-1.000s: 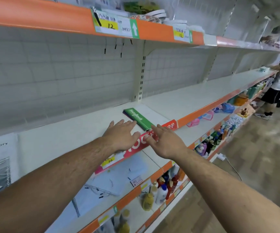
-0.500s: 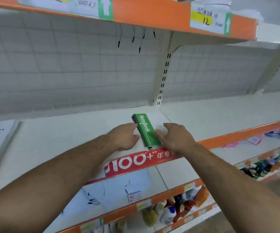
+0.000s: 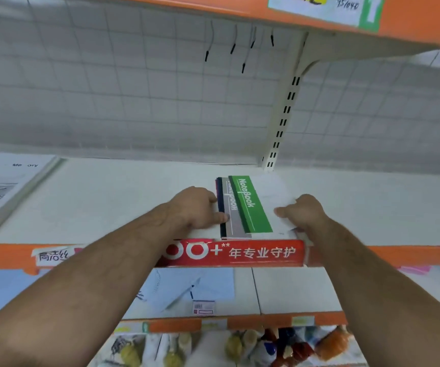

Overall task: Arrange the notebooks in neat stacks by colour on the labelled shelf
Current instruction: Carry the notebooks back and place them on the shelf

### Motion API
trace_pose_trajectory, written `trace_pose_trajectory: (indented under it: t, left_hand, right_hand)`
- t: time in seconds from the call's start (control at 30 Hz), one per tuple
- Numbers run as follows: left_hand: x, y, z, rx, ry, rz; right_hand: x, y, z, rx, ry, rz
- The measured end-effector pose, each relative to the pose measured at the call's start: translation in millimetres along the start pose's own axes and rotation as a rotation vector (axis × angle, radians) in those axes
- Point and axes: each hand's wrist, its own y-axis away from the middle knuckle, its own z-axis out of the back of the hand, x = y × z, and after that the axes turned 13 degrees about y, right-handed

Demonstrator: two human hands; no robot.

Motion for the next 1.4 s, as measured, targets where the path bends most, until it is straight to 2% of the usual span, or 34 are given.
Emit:
trace_pose_trajectory:
  t: [0.17,0.33,0.5,0.63,0.7,0.83,0.9,1.2,1.4]
  left_hand:
    - [-0.9,-6.1,-4.2,-0.027,-0.002,0.02]
    - [-5.6,-9.5,-4.8,-0.016,0.009,0.011]
    - [-5.3,-15.6,-11.4,-0.058,-0.002,0.002]
    - [-9.4,-18.8,-14.8,-0.09,-0.043,-0.003]
    - [-10.5,-18.2,-13.6,-0.1,-0.061,-0.002]
    - [-7.1,-19.9,-14.7,-0.095,-0.058,0.004]
    - [-6.7,-19.8,-16.0,-0.098,-0.052,0.004]
    - [-8.3,-19.0,-6.1,-0.043,0.038,0.044]
    - [-11.8,-23.1,0.9,-0.006,0.119,0.09]
  right_hand:
    - [-9.5,-6.8,8.6,0.0,-0.209,-0.064]
    - [-10.9,-6.4,7.9,0.042,-0.202,-0.008]
    - [-9.4,-1.3,3.5,0.07,-0.088,0.085]
    - [-9.7,-1.4,4.9,0.083,-0.117,0.055]
    - [-10.9,-1.3,8.2,0.087,-0.188,0.018]
    - [-18.4,-2.9,14.0,0.069,-0.482,-0.094]
    - [-21.1,-4.0,13.5,0.033,-0.536,-0.124]
    - [-18.0,0.4,11.1,-0.011,-0.494,-0.101]
    - [12.0,13.5,5.0,-0.048,-0.526,-0.049]
